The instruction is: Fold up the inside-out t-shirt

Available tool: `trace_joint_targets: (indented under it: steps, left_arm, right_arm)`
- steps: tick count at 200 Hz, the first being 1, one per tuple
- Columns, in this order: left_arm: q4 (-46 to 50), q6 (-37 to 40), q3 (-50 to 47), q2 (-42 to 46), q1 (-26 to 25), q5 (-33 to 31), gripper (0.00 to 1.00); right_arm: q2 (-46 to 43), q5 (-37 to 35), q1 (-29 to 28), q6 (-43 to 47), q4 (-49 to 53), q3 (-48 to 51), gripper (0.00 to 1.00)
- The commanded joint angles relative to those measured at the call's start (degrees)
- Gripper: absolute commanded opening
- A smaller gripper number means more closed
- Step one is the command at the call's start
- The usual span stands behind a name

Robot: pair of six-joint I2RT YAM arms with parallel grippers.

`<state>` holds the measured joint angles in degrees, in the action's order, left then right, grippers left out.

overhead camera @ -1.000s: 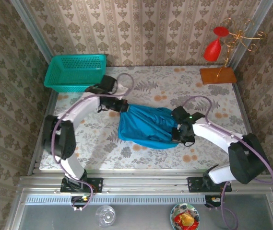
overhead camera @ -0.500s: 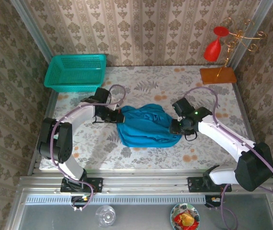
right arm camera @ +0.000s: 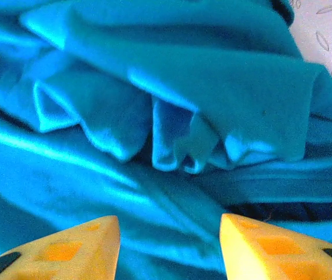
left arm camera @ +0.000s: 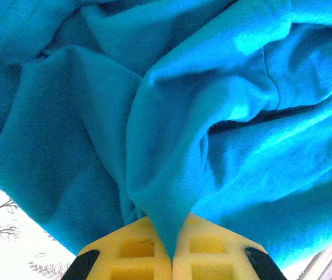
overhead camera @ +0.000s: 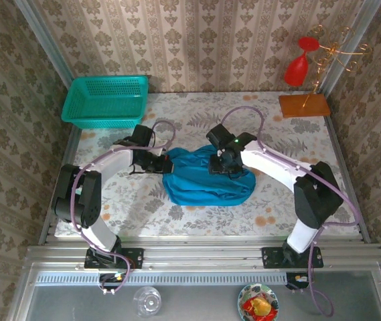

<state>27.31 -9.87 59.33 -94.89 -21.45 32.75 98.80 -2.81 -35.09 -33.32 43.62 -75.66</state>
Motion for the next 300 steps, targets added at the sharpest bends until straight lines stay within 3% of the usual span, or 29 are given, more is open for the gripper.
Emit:
trace_joint_targets:
  steps: [1,50,98,131,158,179,217,233,262,284,300]
  left_arm:
    - [-0.2,0.3,-0.9,-0.2,-0.4,-0.3,0.05]
    - [-0.6,0.1,-0.9,0.3,-0.4,-0.1,0.05]
    - [-0.4,-0.2,-0.2,1.0,-0.4,-0.6,0.04]
    - [1.2,-0.3,3.2,3.8,1.1,-1.9,0.01]
    - [3.4,-0.4,9.0,6.5,5.7,-2.0,0.00]
    - [5.4,-0.4,16.4,8.0,10.7,0.8,0.00]
    - [12.0,-0.9,35.6,7.7,19.9,7.7,0.00]
    - [12.3,-1.9,39.7,8.6,21.6,11.1,0.00]
    - [10.2,-2.5,37.0,12.1,19.0,20.3,0.05]
    - [9.9,2.1,28.0,16.5,8.6,23.3,0.15]
    - [10.8,4.6,21.4,18.4,1.5,23.3,0.30]
  right_arm:
    - [2.4,-4.2,0.8,-2.7,-2.2,-1.9,0.48]
    - [5.2,-5.1,2.1,-2.6,-5.3,-3.1,0.32]
    - [4.3,-5.2,2.8,-0.4,-2.2,-7.1,0.00]
    - [-0.3,-4.9,4.3,2.6,3.4,-15.5,0.00]
    - [-2.8,-2.0,7.6,5.3,7.7,-26.0,0.00]
    - [-2.3,1.3,10.5,8.3,12.6,-37.9,0.00]
    - [2.9,2.9,15.5,12.9,25.8,-68.2,0.00]
    - [3.7,3.5,16.9,13.5,29.1,-74.9,0.00]
    - [-2.4,2.4,17.9,14.1,28.7,-66.2,0.00]
    - [-11.1,-2.2,18.7,13.8,22.8,-48.8,0.00]
    - [-16.2,-6.3,20.6,13.3,19.3,-37.7,0.00]
